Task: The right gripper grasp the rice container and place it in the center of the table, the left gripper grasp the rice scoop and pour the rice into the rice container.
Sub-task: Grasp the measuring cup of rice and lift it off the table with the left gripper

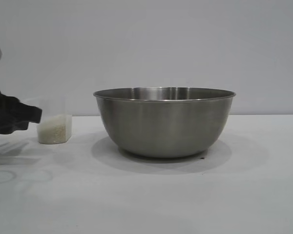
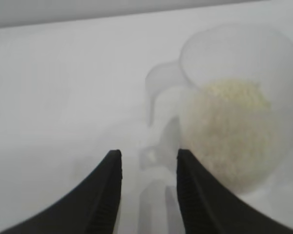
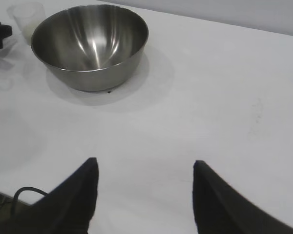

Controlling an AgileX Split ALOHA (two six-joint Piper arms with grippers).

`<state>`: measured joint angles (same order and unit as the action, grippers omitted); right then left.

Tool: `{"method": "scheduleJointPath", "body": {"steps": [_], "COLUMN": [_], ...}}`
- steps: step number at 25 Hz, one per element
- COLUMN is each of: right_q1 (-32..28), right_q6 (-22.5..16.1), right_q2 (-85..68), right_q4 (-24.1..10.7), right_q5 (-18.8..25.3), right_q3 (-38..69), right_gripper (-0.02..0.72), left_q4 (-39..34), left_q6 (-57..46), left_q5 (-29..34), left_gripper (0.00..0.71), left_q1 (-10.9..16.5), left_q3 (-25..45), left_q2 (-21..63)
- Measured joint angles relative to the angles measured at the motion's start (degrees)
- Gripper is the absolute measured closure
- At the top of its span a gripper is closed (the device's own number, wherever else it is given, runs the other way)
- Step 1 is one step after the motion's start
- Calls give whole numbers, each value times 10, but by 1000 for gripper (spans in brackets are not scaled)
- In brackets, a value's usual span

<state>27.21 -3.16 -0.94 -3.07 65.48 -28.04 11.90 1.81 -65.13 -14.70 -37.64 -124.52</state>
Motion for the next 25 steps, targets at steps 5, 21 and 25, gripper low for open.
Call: {"method": "scheduleJointPath", "body": {"steps": [5,21,25], "right_q1": [0,0,0], "right_q6": [0,2,2], "right_q2": [0,0,0], "right_q4": [0,0,0], "right_q5": [0,0,0], "right_q3": [0,0,0], "right_gripper": [314,358,358], "left_q4": [-31,-167,-270], "left_q6": [12,247,379], "left_q5": [0,6,3], "left_gripper": [487,710,710], "left_q1": [6,6,6], "left_q3": [-26,-61,-78], "left_q2": [-4,101,154]}}
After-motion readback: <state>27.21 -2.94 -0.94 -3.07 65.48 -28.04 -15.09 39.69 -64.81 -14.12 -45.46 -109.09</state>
